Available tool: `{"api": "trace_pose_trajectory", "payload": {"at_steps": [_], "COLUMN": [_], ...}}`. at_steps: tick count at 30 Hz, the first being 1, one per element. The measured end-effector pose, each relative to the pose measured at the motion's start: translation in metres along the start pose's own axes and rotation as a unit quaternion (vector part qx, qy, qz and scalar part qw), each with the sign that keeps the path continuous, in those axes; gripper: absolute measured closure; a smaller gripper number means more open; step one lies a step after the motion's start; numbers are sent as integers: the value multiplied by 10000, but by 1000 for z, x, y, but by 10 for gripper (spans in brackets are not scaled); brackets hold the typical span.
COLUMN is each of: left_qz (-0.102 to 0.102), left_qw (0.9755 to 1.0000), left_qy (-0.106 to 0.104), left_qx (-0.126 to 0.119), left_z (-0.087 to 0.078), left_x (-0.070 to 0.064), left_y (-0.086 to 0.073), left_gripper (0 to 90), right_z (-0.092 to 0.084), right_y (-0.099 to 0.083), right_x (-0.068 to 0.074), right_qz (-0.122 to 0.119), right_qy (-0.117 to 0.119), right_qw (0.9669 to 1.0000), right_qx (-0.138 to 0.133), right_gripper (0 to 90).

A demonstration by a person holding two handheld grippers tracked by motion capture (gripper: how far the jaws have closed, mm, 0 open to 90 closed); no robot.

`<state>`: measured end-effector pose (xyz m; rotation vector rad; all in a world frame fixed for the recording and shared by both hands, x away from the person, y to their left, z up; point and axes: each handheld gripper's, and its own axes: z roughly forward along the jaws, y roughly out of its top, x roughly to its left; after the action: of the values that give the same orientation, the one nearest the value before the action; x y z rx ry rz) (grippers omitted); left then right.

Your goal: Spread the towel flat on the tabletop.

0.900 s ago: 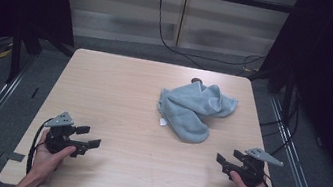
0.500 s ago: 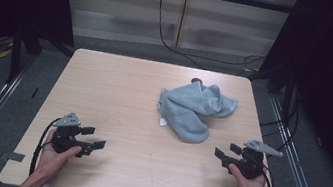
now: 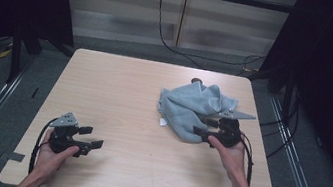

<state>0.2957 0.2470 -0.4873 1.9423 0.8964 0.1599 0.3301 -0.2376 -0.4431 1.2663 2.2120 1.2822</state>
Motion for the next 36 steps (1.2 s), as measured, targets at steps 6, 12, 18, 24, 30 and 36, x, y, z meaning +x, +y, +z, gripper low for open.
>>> {"api": "trace_pose_trajectory", "payload": {"at_steps": [6, 12, 18, 24, 30, 36], "left_qz": [28, 42, 13, 37, 10, 27], "left_qw": [10000, 10000, 10000, 10000, 10000, 10000], "left_qy": [-64, -50, -6, -21, 6, -10], "left_qx": [-5, -14, -35, 1, 5, 28], "left_z": [0, -3, -4, -2, -2, -1], "left_x": [-2, -2, -1, -3, -2, -2], "left_y": [-1, -2, -2, -2, -2, -2], "left_gripper": [243, 243, 243, 243, 243, 243], "right_z": [29, 65, 73, 67, 65, 66], "right_y": [21, 0, -14, -24, -32, -36], "right_x": [-15, -20, -17, -7, 16, 39], "right_qz": [-101, -159, -265, -128, -208, -312], "right_qy": [32, -26, -197, 8, 230, 515], "right_qw": [9994, 9969, 9958, 9967, 9964, 9951], "right_qx": [324, 775, 852, 800, 790, 779], "right_gripper": [253, 264, 520, 641, 646, 647]}}
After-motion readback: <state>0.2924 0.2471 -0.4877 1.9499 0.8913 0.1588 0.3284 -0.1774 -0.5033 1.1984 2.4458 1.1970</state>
